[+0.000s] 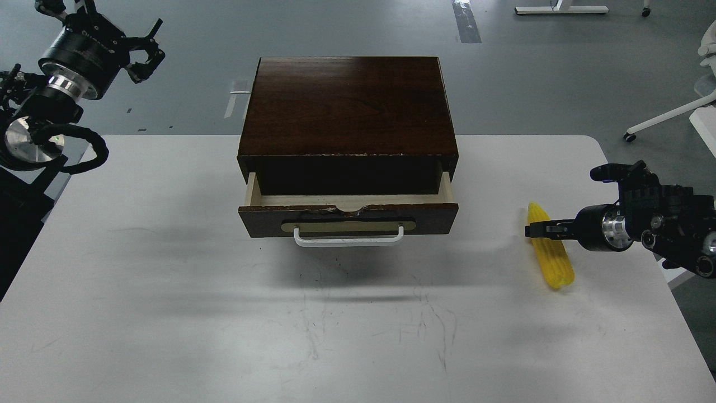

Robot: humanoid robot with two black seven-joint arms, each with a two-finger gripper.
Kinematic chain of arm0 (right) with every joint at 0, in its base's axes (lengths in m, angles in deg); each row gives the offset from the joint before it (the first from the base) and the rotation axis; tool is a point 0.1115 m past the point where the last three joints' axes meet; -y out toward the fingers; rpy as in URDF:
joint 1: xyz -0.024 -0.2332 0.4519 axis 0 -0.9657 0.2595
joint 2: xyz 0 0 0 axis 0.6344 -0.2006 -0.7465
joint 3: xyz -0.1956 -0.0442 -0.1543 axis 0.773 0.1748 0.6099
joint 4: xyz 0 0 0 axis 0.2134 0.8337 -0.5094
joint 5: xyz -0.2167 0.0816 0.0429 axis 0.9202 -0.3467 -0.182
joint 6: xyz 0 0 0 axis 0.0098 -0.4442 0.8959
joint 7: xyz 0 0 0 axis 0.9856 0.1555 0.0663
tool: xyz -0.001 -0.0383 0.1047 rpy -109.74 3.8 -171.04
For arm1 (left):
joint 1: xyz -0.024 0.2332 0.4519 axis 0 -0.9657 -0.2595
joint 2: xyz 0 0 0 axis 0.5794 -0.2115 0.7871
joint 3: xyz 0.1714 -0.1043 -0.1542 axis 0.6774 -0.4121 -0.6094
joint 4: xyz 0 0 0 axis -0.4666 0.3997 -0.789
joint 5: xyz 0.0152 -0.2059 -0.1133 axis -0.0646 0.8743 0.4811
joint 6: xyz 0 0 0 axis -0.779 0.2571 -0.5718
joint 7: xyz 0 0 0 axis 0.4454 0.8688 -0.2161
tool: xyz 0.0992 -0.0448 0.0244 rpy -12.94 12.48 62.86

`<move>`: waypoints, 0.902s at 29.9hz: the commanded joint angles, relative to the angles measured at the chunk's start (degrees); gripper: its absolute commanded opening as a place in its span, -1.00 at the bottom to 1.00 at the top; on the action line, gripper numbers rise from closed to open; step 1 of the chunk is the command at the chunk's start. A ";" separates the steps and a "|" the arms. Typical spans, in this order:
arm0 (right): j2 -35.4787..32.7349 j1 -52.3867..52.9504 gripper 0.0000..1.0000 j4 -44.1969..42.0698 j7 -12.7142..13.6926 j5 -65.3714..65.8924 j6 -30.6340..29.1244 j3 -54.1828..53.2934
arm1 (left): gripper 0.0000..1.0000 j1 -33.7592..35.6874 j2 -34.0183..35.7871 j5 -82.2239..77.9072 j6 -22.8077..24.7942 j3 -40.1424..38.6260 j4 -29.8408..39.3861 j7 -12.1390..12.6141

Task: Put corn in drawer with both arms
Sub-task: 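Grasp the yellow corn cob with the right gripper and lift it, then carry the corn over the open drawer and lower it inside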

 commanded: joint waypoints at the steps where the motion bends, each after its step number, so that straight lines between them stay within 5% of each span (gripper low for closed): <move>1: -0.53 1.13 -1.00 0.63 -0.06 -0.17 1.18 -0.87 | 0.96 -0.02 0.18 -0.11 0.00 0.00 0.10 0.01; 16: -3.09 28.02 -1.00 21.36 -0.15 0.88 8.30 -9.75 | 0.96 0.42 0.88 -0.29 0.00 0.70 0.71 0.10; 27: 14.14 37.00 -1.00 27.08 -0.68 30.22 8.22 -8.88 | 0.96 0.42 1.59 -0.38 0.00 0.79 0.80 0.10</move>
